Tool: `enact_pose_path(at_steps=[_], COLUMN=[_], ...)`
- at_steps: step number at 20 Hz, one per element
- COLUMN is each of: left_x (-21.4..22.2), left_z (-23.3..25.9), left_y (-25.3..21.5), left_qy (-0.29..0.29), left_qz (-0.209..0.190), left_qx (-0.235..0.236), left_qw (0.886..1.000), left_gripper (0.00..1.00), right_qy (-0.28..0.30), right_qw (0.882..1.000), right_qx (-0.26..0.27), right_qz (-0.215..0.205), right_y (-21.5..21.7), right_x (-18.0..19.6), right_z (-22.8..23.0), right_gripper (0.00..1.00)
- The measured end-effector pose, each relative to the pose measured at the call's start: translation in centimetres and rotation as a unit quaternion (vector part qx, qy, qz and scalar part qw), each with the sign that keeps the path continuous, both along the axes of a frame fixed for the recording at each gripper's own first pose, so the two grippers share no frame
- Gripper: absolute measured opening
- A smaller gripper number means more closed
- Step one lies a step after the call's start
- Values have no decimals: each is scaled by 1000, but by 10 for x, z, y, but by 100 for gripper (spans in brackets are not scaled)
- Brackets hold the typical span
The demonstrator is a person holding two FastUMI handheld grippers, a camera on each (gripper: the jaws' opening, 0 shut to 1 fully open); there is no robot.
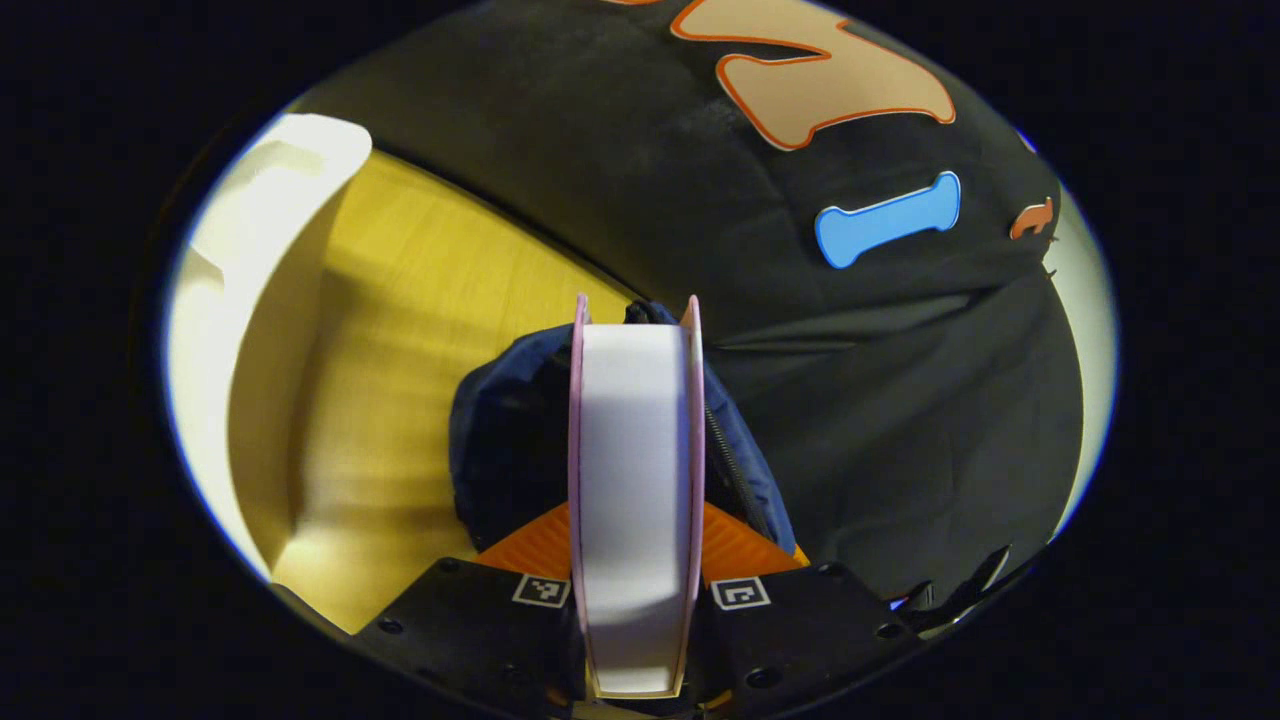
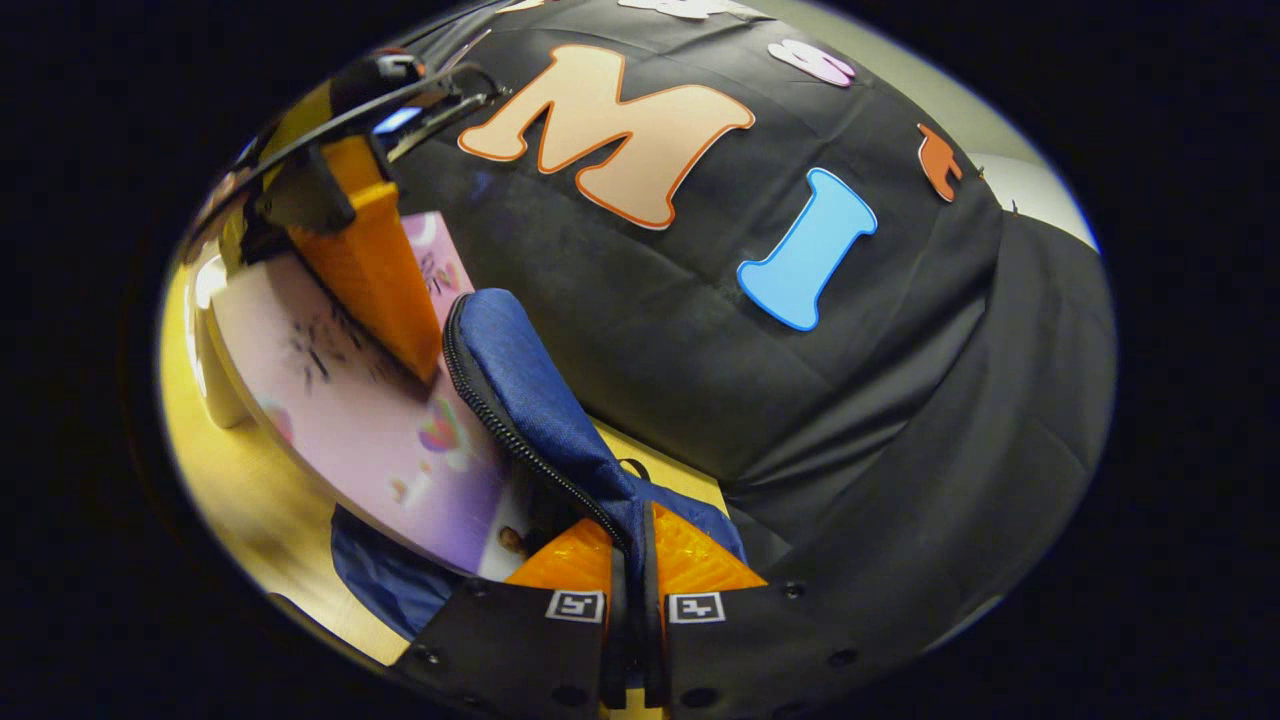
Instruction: Open the schoolbag, grab two books from the bookshelf and put them into the schoolbag.
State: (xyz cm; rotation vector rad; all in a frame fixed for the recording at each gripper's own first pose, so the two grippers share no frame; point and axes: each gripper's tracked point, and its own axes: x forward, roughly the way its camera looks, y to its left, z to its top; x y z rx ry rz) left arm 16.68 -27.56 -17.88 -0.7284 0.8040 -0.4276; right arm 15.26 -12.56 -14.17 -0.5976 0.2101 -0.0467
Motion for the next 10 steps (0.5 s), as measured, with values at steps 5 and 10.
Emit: enact_pose_path(at_steps=[5,10], left_x=[30,38], left_z=[-39,-59], left_y=[-39,-59], left_qy=[-18,-7], left_qz=[-12,-27], left_qx=[-33,-106], left_qw=[999,994], left_gripper=[36,36], right_qy=[-5,-7], right_qw=[1000,1000], right_qx=[4,10], right_qz=[14,14], right_y=[3,4], right_x=[-2,-7], right_z=[3,5], right_gripper=[10,10])
